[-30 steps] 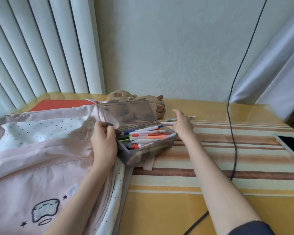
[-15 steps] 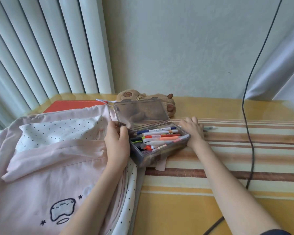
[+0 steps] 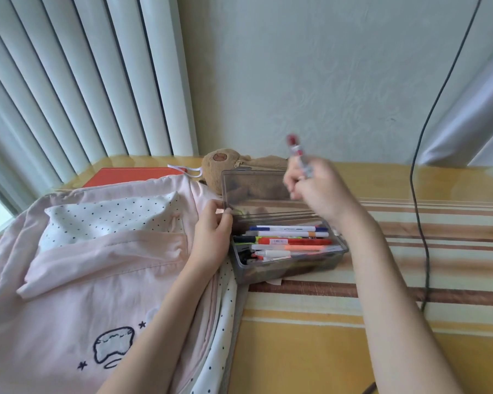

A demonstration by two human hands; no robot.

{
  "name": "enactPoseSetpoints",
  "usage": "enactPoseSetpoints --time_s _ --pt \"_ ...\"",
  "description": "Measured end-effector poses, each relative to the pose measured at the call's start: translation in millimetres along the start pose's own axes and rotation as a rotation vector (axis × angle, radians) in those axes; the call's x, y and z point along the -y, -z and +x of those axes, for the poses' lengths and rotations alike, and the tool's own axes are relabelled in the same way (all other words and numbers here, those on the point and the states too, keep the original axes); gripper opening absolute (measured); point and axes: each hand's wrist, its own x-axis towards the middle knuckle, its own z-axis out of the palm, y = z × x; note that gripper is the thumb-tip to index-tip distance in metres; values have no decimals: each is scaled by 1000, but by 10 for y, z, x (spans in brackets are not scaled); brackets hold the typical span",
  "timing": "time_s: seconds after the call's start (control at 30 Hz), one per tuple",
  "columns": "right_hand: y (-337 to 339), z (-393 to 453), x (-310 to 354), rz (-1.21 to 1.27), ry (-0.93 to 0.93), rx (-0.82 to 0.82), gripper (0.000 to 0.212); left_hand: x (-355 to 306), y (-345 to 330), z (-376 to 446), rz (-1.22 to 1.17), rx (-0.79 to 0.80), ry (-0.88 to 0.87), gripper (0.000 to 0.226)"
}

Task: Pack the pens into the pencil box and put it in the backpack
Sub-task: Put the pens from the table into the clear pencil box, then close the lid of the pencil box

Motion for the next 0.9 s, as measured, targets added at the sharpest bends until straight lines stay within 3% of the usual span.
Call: enactPoseSetpoints --time_s 0.1,0.17,0.3,0.4,0.43,0.5,0.53,0.63,0.7,0.8,0.9 --pt "-339 -79 -81 -355 -59 378 25 -72 -42 13 69 38 -65 5" --pt "-397 -170 -155 -396 -65 460 13 -72 -76 70 130 82 -105 10" --pt "-166 -328 -260 -175 -122 491 23 -161 -122 157 154 306 -99 19" --pt "-57 -423 -345 -84 -167 383 21 -249 -304 109 -304 412 217 25" --pt "-16 -441 -368 -21 -183 311 23 -238 -351 110 -477 389 350 26" --pt "83 -467 -421 39 -203 130 25 -239 -398 102 -603 293 492 30" --pt "129 -483 -462 45 -197 24 24 -248 -407 76 -528 274 469 33" --pt "249 -536 -595 41 -177 -305 22 -228 -487 -54 19 231 135 47" --pt "324 -567 -697 -94 -215 -392 27 -234 -608 -108 282 269 40 72" --pt "344 -597 -811 -442 -318 -219 40 -325 -695 -72 491 335 96 80" --pt "260 -601 -867 -680 -271 -60 45 -303 -631 -36 254 381 170 80"
